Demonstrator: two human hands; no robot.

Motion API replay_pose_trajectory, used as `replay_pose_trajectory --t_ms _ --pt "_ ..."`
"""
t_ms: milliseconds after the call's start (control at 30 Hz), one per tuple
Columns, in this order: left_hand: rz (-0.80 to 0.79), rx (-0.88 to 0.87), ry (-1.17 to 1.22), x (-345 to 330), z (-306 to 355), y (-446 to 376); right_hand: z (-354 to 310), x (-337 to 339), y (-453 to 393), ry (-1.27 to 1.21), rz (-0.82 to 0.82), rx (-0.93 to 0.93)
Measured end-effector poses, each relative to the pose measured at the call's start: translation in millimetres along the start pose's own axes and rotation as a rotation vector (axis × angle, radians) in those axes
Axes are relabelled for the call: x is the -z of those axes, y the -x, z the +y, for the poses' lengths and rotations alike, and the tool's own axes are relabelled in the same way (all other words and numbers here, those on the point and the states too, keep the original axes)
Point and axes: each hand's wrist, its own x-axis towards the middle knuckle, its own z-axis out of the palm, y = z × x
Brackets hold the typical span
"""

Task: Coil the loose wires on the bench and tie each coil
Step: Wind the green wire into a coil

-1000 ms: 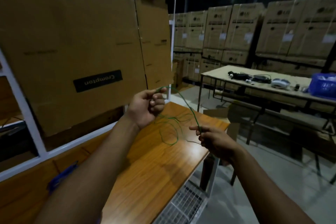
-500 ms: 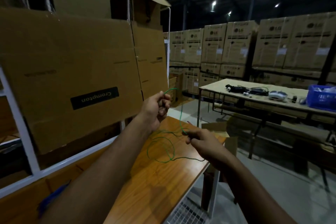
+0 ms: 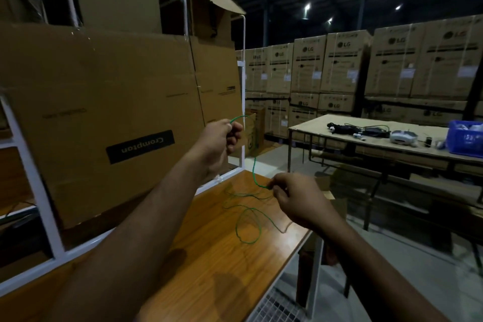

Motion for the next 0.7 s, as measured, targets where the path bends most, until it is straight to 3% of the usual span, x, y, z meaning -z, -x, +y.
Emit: replay_pose_trajectory --t_ms 67,200,400,467,567,633,700 --pt "-0.069 0.034 -0.008 6.0 -3.2 -0.1 -7.7 11.8 -1.7 0.014 -0.171 0.132" --pt "-0.197 0.084 0.121 7.4 -11.6 6.4 -25.4 22.1 -12.5 -0.088 -0.215 0.406" --pt "-0.285 0.086 0.116 1.3 -19.8 11.4 -32.6 32.5 -45.9 0.033 0.237 0.567" --pt "-0.297 0.133 0.208 1.0 -16.3 14.3 -29.9 34.2 -56.0 0.043 0.384 0.544" --pt "-0.335 0.134 0.201 3.7 -12.4 16.0 -25.9 37.5 -70.8 0.055 0.439 0.365" --pt "-0.376 0.130 0.189 5.3 -9.3 15.8 -22.8 40.1 -79.3 -0.001 0.385 0.224" --pt "-0.410 0.151 0.210 6.0 -4.8 16.7 -20.9 40.6 -84.7 -0.231 0.253 0.111"
